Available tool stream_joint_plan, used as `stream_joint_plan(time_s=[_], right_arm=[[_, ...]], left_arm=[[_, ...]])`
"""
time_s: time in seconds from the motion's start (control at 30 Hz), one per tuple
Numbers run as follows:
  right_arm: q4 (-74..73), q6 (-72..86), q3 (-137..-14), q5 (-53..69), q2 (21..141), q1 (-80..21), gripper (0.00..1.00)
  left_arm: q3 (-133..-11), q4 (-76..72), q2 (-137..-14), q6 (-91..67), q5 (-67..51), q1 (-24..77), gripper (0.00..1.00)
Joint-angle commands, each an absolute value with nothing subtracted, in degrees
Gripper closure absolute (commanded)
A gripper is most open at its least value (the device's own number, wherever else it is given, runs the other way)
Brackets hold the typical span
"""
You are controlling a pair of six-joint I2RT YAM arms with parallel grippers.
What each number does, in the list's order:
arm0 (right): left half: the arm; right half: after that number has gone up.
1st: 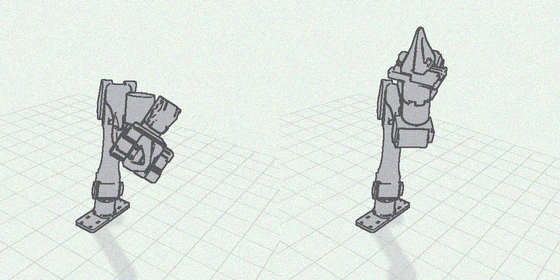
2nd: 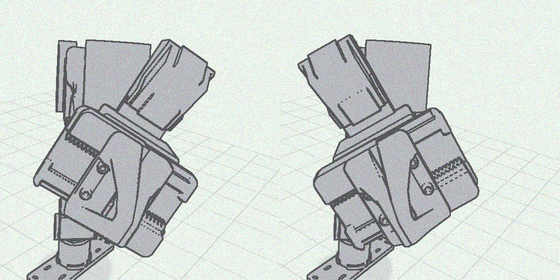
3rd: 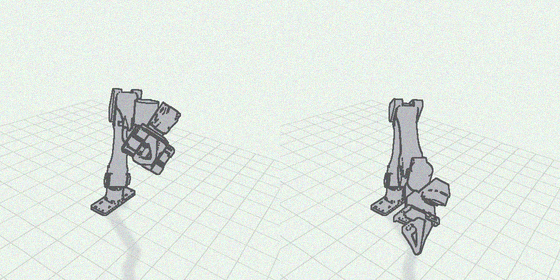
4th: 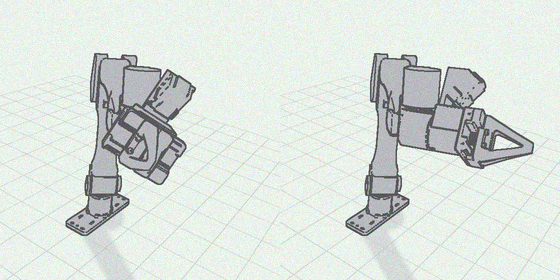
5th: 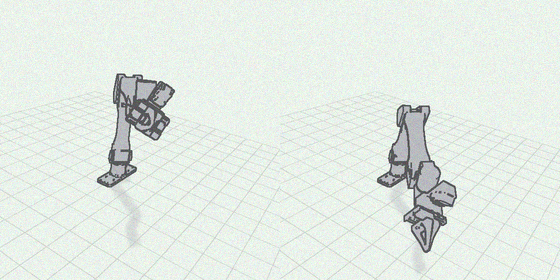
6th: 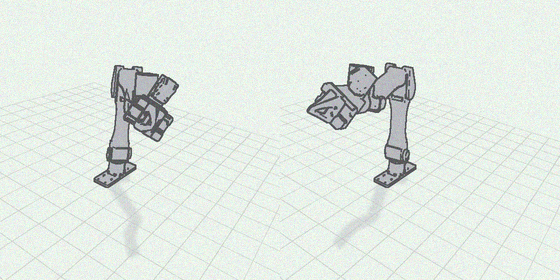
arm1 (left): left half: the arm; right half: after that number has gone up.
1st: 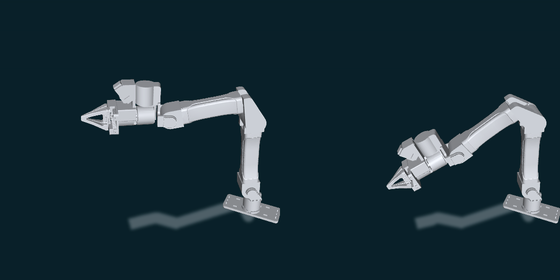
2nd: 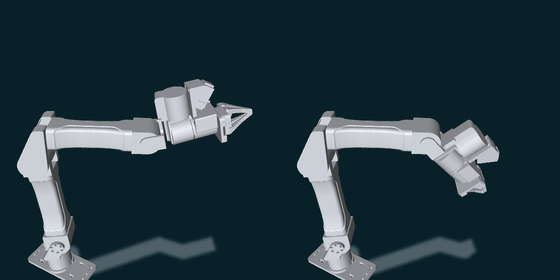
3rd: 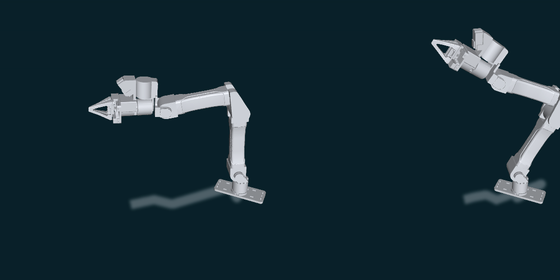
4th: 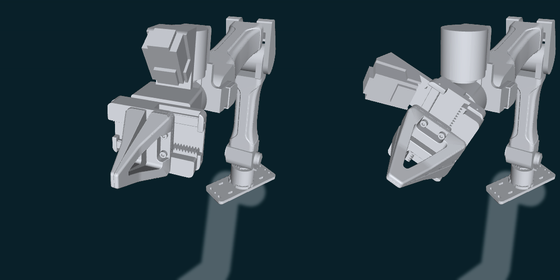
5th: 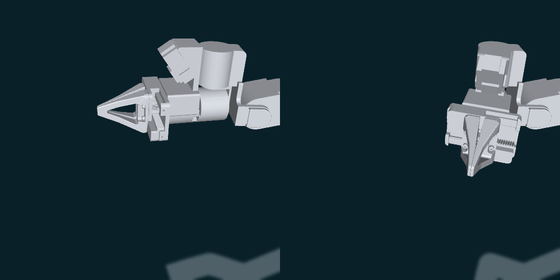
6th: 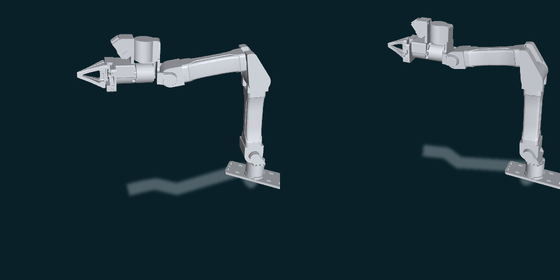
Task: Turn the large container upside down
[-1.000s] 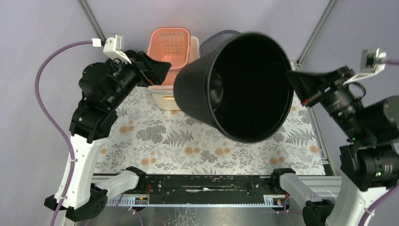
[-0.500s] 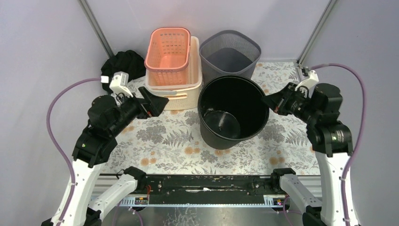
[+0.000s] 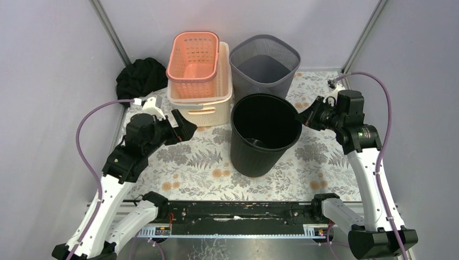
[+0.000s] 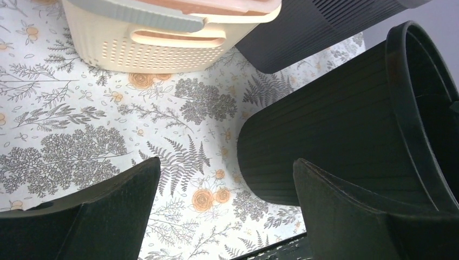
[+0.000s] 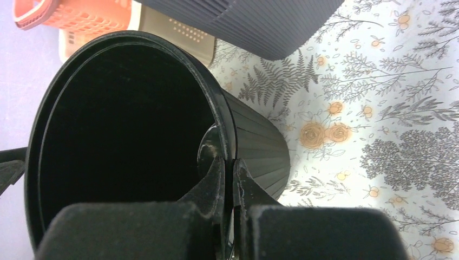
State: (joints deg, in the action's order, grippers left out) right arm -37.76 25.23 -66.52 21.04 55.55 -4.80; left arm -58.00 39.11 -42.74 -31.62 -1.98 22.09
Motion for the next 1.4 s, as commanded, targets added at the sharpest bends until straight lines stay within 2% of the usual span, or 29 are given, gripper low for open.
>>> stream_joint_plan(time_s=[0.0, 0.07, 0.13, 0.27, 0.3, 0.33, 0.43, 0.57, 0.77, 0.97, 1.13, 1.37], right_arm=[[-32.3, 25.3, -69.5, 20.4, 55.9, -5.2, 1.00], [-33.1, 24.9, -70.5, 20.1, 56.4, -5.3, 0.97], [-33.4, 24.7, -71.0, 19.8, 56.7, -5.5, 0.88], [-35.7, 23.6, -72.6, 19.2, 57.1, -5.6, 0.62], [-36.9, 23.0, -73.8, 18.6, 57.4, -5.7, 0.51], [-38.2, 22.5, -74.6, 18.0, 57.5, -5.7, 0.45], [-42.8, 20.7, -80.3, 16.6, 58.9, -5.8, 0.34], [-50.1, 18.9, -90.4, 16.7, 62.2, -8.0, 0.25], [-60.9, 19.1, -106.8, 7.2, 70.7, -22.9, 0.18], [-65.1, 22.6, -113.1, -3.3, 80.8, -37.9, 0.06], [-65.0, 26.0, -114.4, -9.4, 87.3, -45.7, 0.13], [-68.6, 29.8, -122.6, -15.1, 98.8, -53.6, 0.17]], left_arm=[[-56.1, 34.6, -42.2, -32.1, 0.2, 22.2, 0.00], [-55.5, 34.0, -41.7, -32.4, 0.8, 22.2, 0.00], [-54.9, 33.4, -41.6, -32.7, 1.1, 22.2, 0.00], [-54.8, 33.3, -42.0, -32.3, 1.1, 22.2, 0.00], [-55.0, 33.4, -42.1, -32.0, 1.2, 22.2, 0.00], [-55.3, 33.8, -42.2, -31.7, 1.5, 22.2, 0.00], [-56.6, 34.6, -42.3, -31.0, 2.8, 22.2, 0.00], [-58.9, 34.9, -42.2, -29.8, 1.8, 22.2, 0.00], [-64.2, 37.0, -45.6, -29.5, -0.3, 22.1, 0.00], [-64.4, 37.5, -44.2, -29.0, 6.7, 22.2, 0.00], [-64.8, 40.2, -42.8, -30.6, 12.5, 22.2, 0.00], [-64.5, 41.6, -43.7, -30.1, 12.2, 22.2, 0.00]])
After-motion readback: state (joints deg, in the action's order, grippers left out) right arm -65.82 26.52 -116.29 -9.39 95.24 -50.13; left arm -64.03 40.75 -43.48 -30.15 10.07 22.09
